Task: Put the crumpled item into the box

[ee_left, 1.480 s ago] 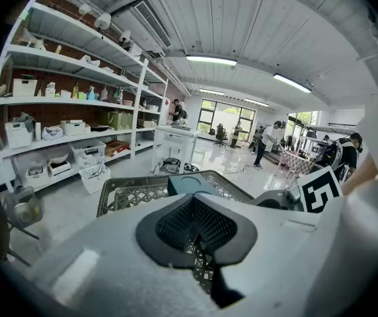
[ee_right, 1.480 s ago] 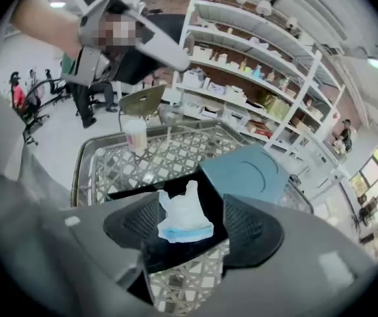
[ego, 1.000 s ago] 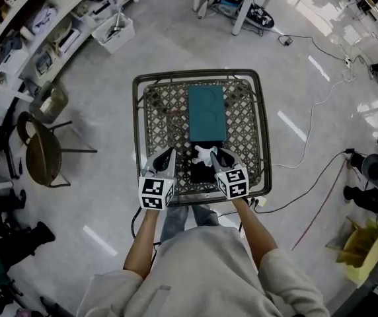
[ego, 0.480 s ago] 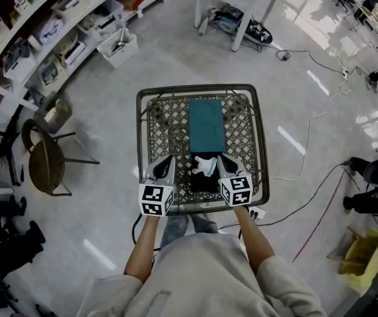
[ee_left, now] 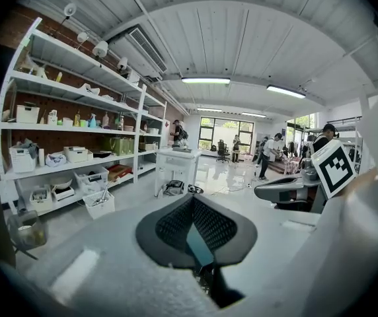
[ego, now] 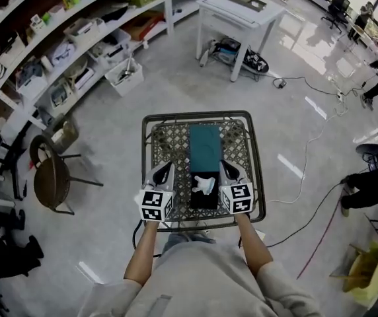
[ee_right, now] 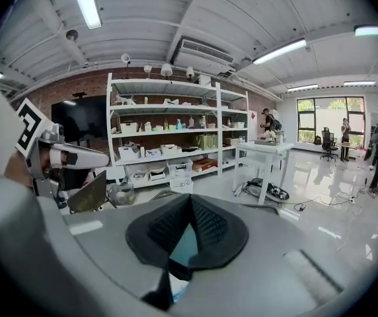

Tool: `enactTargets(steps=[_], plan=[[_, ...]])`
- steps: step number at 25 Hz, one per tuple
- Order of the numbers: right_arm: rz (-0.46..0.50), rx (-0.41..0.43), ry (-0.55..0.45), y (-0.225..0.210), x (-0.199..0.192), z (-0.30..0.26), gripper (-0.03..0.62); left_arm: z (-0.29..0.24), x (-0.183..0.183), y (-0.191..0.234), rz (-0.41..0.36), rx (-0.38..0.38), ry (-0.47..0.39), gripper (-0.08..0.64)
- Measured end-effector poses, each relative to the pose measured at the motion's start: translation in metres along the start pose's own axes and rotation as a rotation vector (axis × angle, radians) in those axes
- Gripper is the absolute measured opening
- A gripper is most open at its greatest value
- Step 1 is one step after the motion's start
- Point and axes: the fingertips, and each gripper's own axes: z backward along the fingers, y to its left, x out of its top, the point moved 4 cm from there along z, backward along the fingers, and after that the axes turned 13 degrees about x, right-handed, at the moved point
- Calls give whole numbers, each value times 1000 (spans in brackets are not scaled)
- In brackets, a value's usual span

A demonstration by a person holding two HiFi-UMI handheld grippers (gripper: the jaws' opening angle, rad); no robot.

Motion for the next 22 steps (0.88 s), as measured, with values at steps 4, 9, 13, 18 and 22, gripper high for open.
enactTargets(steps=[4,9,13,18,22], plan=[[37,-11,-51,-3,28,9,0,2,25,4,-16,12,-50,6],[89,-34,-115,-8,57,24,0,7,52,6,-35,24,-111,6],[117,-57,-149,-11,78,34,0,9,73,6,-44,24,-151,6],[147,-80,-180,-13,93,46,0,13,90,-1,-58,16,-193,6],[161,-88,-196,-10,98,52,-1,17,97,-1,-64,18,-211,6]])
